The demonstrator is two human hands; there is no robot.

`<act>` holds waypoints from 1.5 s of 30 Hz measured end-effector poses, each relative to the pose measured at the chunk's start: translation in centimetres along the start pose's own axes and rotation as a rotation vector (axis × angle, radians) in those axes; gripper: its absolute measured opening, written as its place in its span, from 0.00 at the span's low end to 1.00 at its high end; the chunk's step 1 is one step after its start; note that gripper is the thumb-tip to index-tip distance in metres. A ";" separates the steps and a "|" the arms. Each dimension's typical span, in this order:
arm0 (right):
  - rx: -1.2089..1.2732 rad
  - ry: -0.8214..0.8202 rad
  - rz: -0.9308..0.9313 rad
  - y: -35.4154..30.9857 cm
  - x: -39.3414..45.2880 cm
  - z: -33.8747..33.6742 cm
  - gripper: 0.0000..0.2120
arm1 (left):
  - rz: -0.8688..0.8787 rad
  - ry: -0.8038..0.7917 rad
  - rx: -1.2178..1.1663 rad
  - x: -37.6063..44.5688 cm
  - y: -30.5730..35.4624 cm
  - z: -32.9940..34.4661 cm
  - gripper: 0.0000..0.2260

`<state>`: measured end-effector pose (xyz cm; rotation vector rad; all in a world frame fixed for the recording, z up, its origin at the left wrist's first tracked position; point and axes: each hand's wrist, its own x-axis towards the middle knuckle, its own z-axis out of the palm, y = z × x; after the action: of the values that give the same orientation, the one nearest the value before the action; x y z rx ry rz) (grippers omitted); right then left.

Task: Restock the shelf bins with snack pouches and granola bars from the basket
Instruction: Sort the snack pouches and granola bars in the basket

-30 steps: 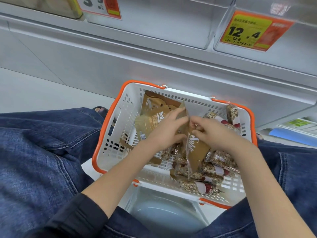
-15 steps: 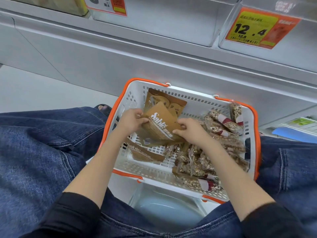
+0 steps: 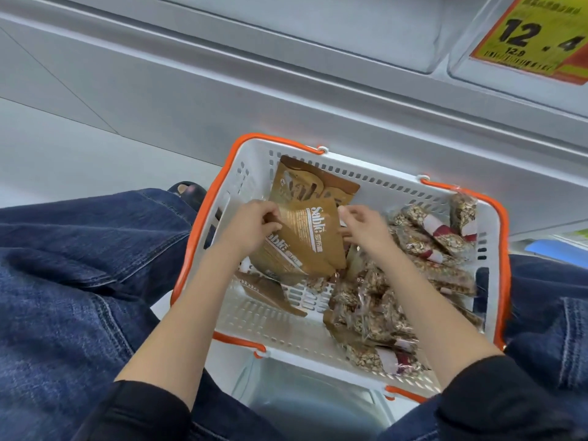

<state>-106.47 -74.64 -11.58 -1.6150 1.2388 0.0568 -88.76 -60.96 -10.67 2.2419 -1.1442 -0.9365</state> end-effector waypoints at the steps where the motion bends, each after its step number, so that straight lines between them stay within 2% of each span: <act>1: -0.077 0.037 0.048 0.8 1.2 -0.5 0.21 | -0.005 0.035 0.016 0.3 -0.4 -0.1 0.05; 3: -0.269 -0.109 0.143 1.7 2.4 -0.1 0.25 | -0.010 0.073 0.033 0.7 -0.7 -0.1 0.06; 5: -0.396 -0.213 0.143 2.5 2.9 1.5 0.24 | -0.010 0.065 0.001 0.8 -0.6 0.3 0.05; 9: -0.416 -0.010 -0.042 2.7 2.1 3.6 0.09 | -0.041 0.035 -0.118 0.6 -0.8 0.9 0.02; 12: -0.455 0.183 -0.351 0.0 1.5 2.6 0.11 | 0.003 0.159 -0.188 1.1 -1.0 0.2 0.05; 14: -0.404 0.229 -0.526 -2.9 1.6 1.2 0.13 | 0.003 0.234 -0.299 1.3 -0.7 0.0 0.05; 16: -0.339 0.136 -0.544 -5.1 2.5 0.4 0.14 | -0.054 0.268 -0.392 1.5 -0.4 0.0 0.05; 18: -0.382 -0.022 -0.507 -6.0 3.4 0.6 0.14 | -0.117 0.229 -0.398 1.7 -1.0 0.3 0.05; 20: -0.488 -0.136 -0.483 -5.7 4.1 1.1 0.16 | -0.158 0.167 -0.434 1.6 -1.4 0.5 0.15; 21: -0.501 -0.132 -0.484 -5.5 4.1 1.2 0.17 | -0.170 0.155 -0.468 1.5 -1.5 0.5 0.22; 23: -0.446 0.002 -0.519 -4.8 3.2 0.9 0.19 | -0.182 0.150 -0.529 1.1 -1.3 0.1 0.31; 25: -0.372 0.216 -0.580 -3.7 0.9 0.5 0.18 | -0.159 0.129 -0.504 0.5 -1.3 -0.3 0.32; 26: -0.333 0.270 -0.583 -3.1 -0.6 0.6 0.17 | -0.143 0.105 -0.459 0.2 -1.4 -0.5 0.30; 27: -0.300 0.229 -0.543 -2.5 -2.0 0.8 0.18 | -0.137 0.084 -0.401 -0.1 -1.6 -0.8 0.28; 29: -0.222 -0.122 -0.362 -1.9 -4.6 2.2 0.27 | -0.148 0.061 -0.322 -0.7 -2.1 -1.2 0.24; 31: -0.408 -0.501 -0.284 -1.5 -6.2 4.4 0.34 | -0.153 0.042 -0.255 -1.5 -2.2 -1.6 0.20; 32: -0.568 -0.571 -0.335 -1.0 -6.8 5.7 0.33 | -0.152 0.029 -0.217 -1.9 -2.1 -1.8 0.18; 33: -0.721 -0.539 -0.407 -0.5 -7.3 6.9 0.27 | -0.145 0.015 -0.181 -2.2 -1.8 -1.9 0.16; 35: -0.903 -0.309 -0.503 -0.1 -7.5 8.2 0.13 | -0.126 -0.043 -0.119 -2.9 -1.1 -2.1 0.13; 36: -0.938 -0.219 -0.492 -0.1 -7.1 8.4 0.11 | -0.115 -0.095 -0.095 -3.3 -0.6 -2.2 0.13; 38: -0.903 -0.104 -0.460 -0.7 -5.8 7.9 0.14 | -0.086 -0.208 -0.083 -3.9 0.0 -2.3 0.13; 40: -0.834 0.004 -0.496 -1.7 -4.2 6.9 0.17 | -0.025 -0.241 -0.076 -4.3 0.5 -2.3 0.13; 42: -0.790 0.033 -0.536 -2.7 -3.0 6.4 0.14 | 0.044 -0.108 0.036 -3.8 0.4 -2.0 0.13; 45: -0.615 -0.103 -0.501 -2.6 -2.3 5.1 0.15 | 0.034 0.129 0.182 -1.7 -0.7 -0.8 0.09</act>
<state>-103.05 -69.58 -10.74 -2.3846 0.7354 0.2179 -88.50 -59.05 -9.96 2.3795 -1.2480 -0.6875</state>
